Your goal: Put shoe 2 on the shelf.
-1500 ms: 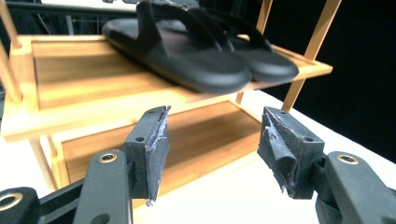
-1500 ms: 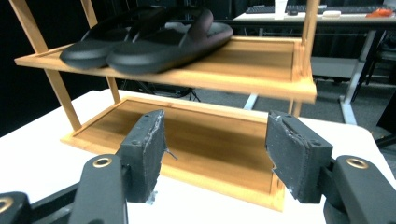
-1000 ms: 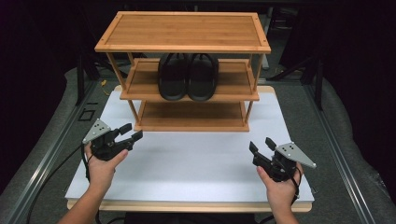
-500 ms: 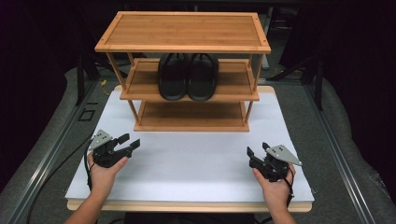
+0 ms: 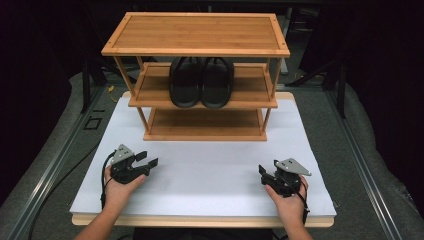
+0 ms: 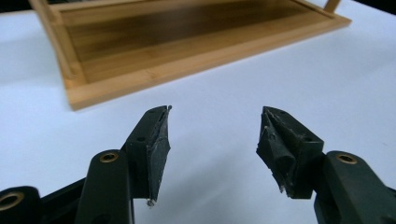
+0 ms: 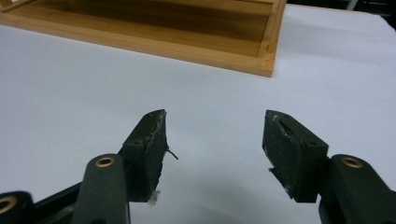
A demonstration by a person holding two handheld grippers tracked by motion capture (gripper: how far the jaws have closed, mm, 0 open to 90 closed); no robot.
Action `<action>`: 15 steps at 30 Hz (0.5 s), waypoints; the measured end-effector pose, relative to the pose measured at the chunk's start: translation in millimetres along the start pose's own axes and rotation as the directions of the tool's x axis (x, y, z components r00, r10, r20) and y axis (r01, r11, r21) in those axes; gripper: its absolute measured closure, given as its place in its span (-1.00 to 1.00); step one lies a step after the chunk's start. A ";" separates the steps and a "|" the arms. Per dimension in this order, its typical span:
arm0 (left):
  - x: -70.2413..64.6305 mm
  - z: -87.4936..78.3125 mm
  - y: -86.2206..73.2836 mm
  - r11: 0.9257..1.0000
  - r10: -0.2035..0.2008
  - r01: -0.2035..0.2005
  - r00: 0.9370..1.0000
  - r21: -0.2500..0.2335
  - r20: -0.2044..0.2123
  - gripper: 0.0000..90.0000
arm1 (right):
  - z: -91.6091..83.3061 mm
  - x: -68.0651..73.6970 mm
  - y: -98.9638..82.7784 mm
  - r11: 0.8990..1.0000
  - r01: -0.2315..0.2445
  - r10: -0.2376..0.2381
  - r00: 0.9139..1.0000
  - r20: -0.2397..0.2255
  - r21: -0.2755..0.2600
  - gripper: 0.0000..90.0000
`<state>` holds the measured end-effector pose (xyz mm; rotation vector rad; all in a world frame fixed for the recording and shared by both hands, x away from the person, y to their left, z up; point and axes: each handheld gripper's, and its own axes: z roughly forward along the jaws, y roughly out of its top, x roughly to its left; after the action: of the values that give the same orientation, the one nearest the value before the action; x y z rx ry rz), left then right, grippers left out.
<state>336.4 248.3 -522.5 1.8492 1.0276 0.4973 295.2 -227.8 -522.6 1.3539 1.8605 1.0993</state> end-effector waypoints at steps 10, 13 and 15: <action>-9.0 13.9 -3.8 0.999 0.027 -0.028 0.999 0.045 0.035 -0.05 | 5.8 0.7 -1.8 1.000 0.012 -0.012 1.000 -0.007 0.021 -0.11; -10.7 14.9 -4.2 0.998 0.031 -0.033 0.999 0.052 0.043 -0.05 | 6.7 -0.4 -2.1 1.000 0.008 -0.008 1.000 -0.009 0.021 -0.11; -13.5 16.1 -4.8 0.997 0.040 -0.044 0.998 0.063 0.057 -0.06 | 7.8 -1.7 -2.8 1.000 0.000 0.001 1.000 -0.006 0.025 -0.11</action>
<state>337.8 229.7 -533.4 1.9340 0.9788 0.4396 300.8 -227.7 -528.9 1.3663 1.8838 1.0853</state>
